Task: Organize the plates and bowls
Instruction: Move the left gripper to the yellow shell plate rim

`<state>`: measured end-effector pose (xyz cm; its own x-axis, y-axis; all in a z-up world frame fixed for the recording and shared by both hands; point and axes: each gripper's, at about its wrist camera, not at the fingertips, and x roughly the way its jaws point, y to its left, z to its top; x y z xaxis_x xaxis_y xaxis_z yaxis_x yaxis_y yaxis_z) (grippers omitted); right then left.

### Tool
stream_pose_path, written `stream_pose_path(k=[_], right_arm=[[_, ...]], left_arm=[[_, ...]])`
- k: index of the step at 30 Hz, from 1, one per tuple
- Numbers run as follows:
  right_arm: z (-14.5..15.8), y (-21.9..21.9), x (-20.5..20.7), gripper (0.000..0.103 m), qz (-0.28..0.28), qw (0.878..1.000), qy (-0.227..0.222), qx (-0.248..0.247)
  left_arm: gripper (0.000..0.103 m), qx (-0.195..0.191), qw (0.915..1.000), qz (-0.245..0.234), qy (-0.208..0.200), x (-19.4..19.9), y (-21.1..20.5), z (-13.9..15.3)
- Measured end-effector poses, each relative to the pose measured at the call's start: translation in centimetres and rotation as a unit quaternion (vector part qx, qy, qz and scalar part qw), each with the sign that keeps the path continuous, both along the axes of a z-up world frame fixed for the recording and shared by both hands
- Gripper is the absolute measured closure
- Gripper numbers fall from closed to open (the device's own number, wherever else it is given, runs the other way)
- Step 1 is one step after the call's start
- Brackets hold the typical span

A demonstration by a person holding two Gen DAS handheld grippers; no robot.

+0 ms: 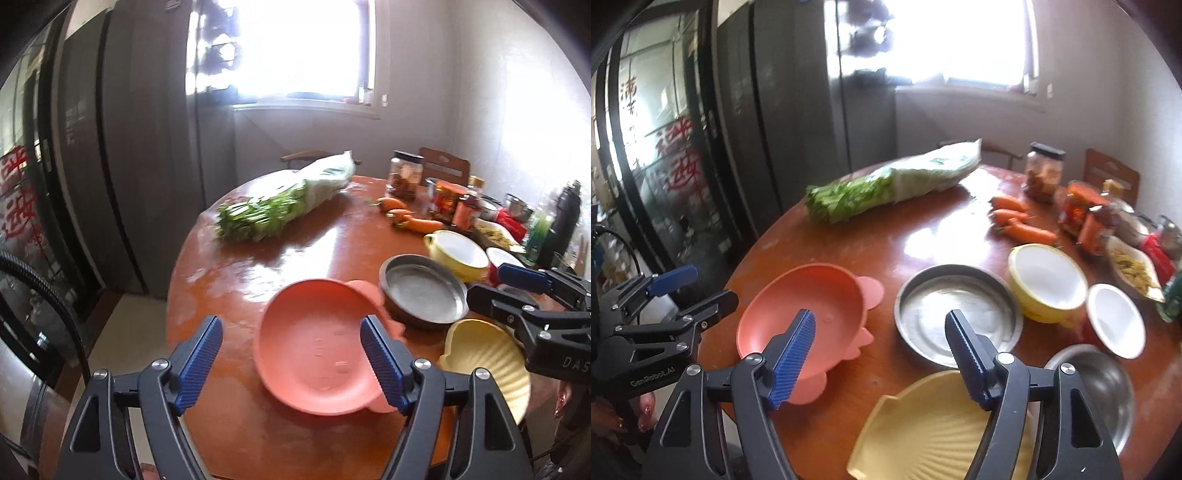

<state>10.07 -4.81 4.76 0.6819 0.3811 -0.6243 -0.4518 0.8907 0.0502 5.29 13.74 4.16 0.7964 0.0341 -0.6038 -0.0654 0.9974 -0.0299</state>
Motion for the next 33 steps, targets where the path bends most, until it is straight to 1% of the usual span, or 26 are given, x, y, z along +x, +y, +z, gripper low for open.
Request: stream_pose_path(k=[3, 6, 14, 17, 20, 26, 29, 33], right_arm=[[1.2, -1.9, -1.6, 0.028, -0.029, 0.999, -0.026, -0.005], [2.4, -3.9, -3.4, 0.027, -0.051, 0.997, -0.05, -0.012], [3.9, -8.3, -6.9, 0.025, -0.092, 0.993, -0.071, -0.005], [4.1, -9.8, -8.3, 0.024, -0.106, 0.991, -0.076, -0.001], [4.2, -11.1, -9.5, 0.024, -0.119, 0.99, -0.08, 0.003], [4.0, -13.4, -11.2, 0.023, -0.148, 0.985, -0.084, 0.002], [3.9, -14.0, -11.8, 0.022, -0.16, 0.983, -0.092, -0.01], [3.2, -15.3, -12.2, 0.022, -0.169, 0.982, -0.083, -0.005]], left_arm=[[0.026, 0.004, 0.9997, -0.023, -0.003, -0.4, -1.9, 0.6], [0.024, -0.005, 0.9989, -0.045, -0.01, -0.8, -3.4, 1.5], [0.022, 0.003, 0.9962, -0.086, -0.014, -2.0, -7.7, 2.4], [0.022, -0.003, 0.9949, -0.1, -0.017, -2.6, -9.2, 2.3], [0.022, -0.008, 0.9929, -0.118, -0.012, -3.3, -10.6, 2.1], [0.021, 0.008, 0.9908, -0.135, -0.005, -3.9, -13.2, 1.9], [0.021, 0.013, 0.9893, -0.145, 0.0, -4.0, -14.5, 1.6], [0.02, 0.019, 0.9873, -0.157, 0.009, -4.0, -16.0, 1.2]])
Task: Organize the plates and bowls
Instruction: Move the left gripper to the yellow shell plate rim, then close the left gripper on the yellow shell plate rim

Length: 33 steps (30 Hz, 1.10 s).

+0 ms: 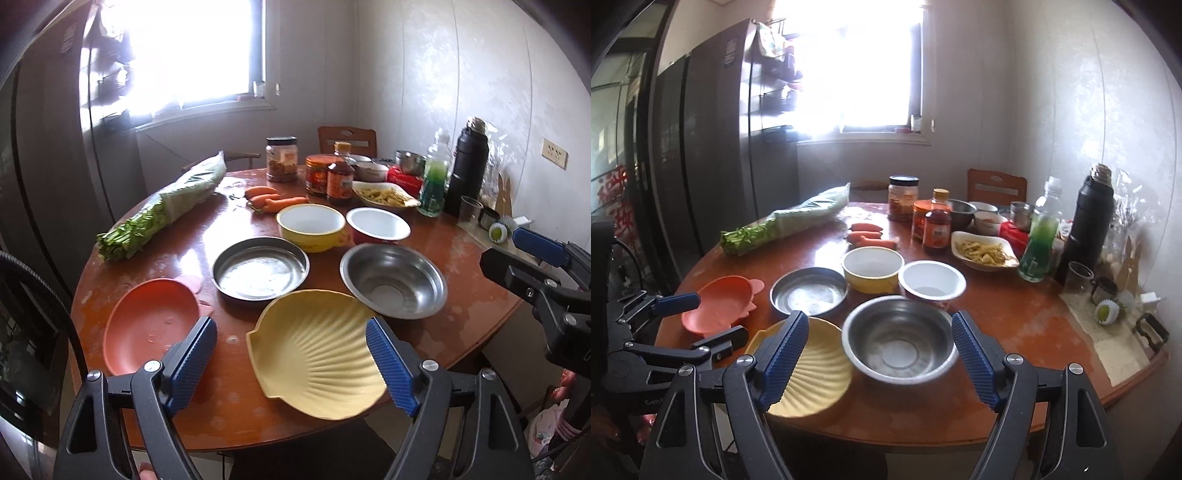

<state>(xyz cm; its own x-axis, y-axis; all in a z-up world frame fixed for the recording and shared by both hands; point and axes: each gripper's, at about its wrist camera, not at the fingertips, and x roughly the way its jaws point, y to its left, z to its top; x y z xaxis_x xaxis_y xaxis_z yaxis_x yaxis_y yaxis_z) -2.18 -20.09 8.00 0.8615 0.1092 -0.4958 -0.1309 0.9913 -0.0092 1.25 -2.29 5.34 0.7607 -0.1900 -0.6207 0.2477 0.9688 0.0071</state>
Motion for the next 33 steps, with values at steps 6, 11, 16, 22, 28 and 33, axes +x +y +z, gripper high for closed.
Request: stream_pose_path(k=[6, 11, 16, 22, 28, 33], right_arm=[[-1.3, -2.1, -0.6, 0.022, -0.012, 1.0, 0.011, 0.019], [-2.9, -3.6, -0.8, 0.022, -0.017, 0.999, 0.034, 0.032], [-4.2, -4.0, -0.5, 0.022, -0.019, 0.998, 0.053, 0.036], [-5.8, -2.5, 0.5, 0.022, 0.007, 0.996, 0.08, 0.044], [-7.8, -0.3, 1.5, 0.022, 0.037, 0.991, 0.112, 0.057], [-9.2, 1.3, 2.3, 0.022, 0.051, 0.988, 0.138, 0.052]], left_arm=[[0.02, 0.013, 0.9997, -0.012, 0.017, 0.3, -1.6, -1.0], [0.02, 0.017, 0.9993, -0.011, 0.031, 0.8, -1.9, -1.7], [0.02, 0.024, 0.9987, -0.004, 0.046, 1.2, -1.5, -2.7], [0.02, 0.02, 0.9975, 0.019, 0.065, 2.1, 0.2, -3.8], [0.02, 0.021, 0.9961, 0.029, 0.08, 2.6, 1.4, -4.8], [0.02, 0.013, 0.9943, 0.036, 0.099, 2.8, 2.7, -6.2]])
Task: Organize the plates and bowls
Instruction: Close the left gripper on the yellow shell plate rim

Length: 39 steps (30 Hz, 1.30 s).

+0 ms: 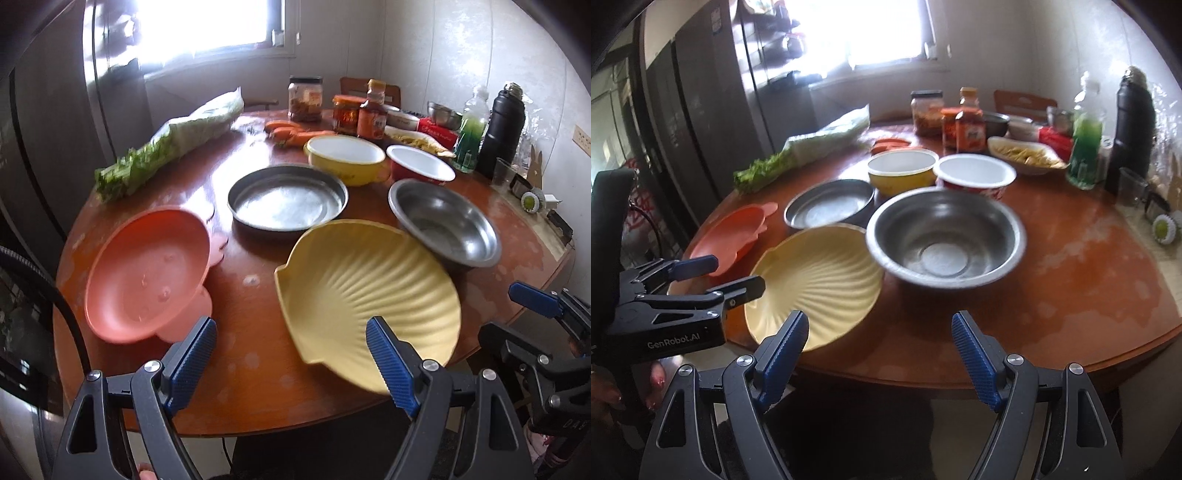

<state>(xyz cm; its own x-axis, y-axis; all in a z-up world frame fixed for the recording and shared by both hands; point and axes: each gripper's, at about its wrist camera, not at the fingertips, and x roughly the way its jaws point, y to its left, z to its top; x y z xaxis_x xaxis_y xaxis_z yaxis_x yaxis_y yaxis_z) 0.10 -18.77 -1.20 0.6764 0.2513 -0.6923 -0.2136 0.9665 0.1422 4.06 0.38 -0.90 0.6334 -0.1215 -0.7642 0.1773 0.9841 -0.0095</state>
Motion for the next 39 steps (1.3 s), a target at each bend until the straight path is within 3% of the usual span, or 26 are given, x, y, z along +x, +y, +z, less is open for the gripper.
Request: stream_pose_path(k=[11, 16, 23, 28, 39], right_arm=[[-1.8, 0.9, 2.1, 0.023, 0.003, 1.0, 0.022, -0.009], [-2.0, 0.7, 2.8, 0.035, 0.006, 1.0, 0.025, -0.002], [-2.3, 0.9, 3.5, 0.05, 0.01, 1.0, 0.026, -0.003], [-2.7, 1.5, 3.9, 0.062, 0.024, 0.999, 0.028, -0.006], [-3.1, 2.9, 4.4, 0.071, 0.044, 0.998, 0.029, -0.029]], left_arm=[[0.025, -0.011, 0.9995, -0.027, 0.015, 1.1, -0.7, -1.2], [0.033, -0.025, 0.9988, -0.033, 0.028, 1.6, -0.8, -2.0], [0.052, -0.049, 0.9974, -0.04, 0.036, 2.1, -0.5, -2.5], [0.054, -0.043, 0.9977, -0.042, 0.031, 1.9, -0.8, -2.6], [0.054, -0.046, 0.9981, -0.026, 0.03, 2.0, 0.2, -2.7]])
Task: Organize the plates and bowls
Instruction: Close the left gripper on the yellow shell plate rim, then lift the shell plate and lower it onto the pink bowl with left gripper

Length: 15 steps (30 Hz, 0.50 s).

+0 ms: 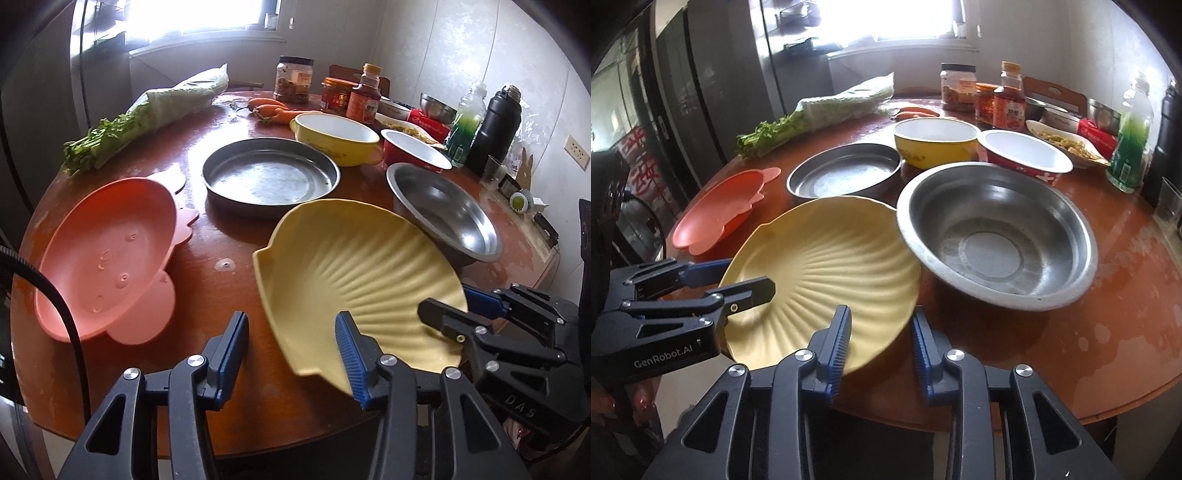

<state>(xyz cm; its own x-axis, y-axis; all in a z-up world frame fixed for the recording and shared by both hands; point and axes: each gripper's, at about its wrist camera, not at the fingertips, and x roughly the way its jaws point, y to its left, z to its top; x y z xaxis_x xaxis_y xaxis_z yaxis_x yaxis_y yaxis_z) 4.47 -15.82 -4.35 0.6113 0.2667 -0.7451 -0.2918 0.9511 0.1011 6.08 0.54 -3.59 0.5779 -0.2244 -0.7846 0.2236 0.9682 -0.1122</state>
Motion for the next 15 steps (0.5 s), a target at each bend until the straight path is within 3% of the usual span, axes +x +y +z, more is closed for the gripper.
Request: stream_pose_path(k=[5, 15], right_arm=[[0.0, 0.22, 0.06, 0.071, -0.002, 1.0, -0.005, -0.009], [0.28, 0.52, -0.16, 0.072, -0.005, 1.0, -0.01, -0.009]], left_arm=[[0.069, 0.011, 0.9999, -0.003, -0.01, -0.08, -0.65, -0.03], [0.071, 0.003, 0.9998, 0.006, -0.017, -0.4, 0.01, 0.09]])
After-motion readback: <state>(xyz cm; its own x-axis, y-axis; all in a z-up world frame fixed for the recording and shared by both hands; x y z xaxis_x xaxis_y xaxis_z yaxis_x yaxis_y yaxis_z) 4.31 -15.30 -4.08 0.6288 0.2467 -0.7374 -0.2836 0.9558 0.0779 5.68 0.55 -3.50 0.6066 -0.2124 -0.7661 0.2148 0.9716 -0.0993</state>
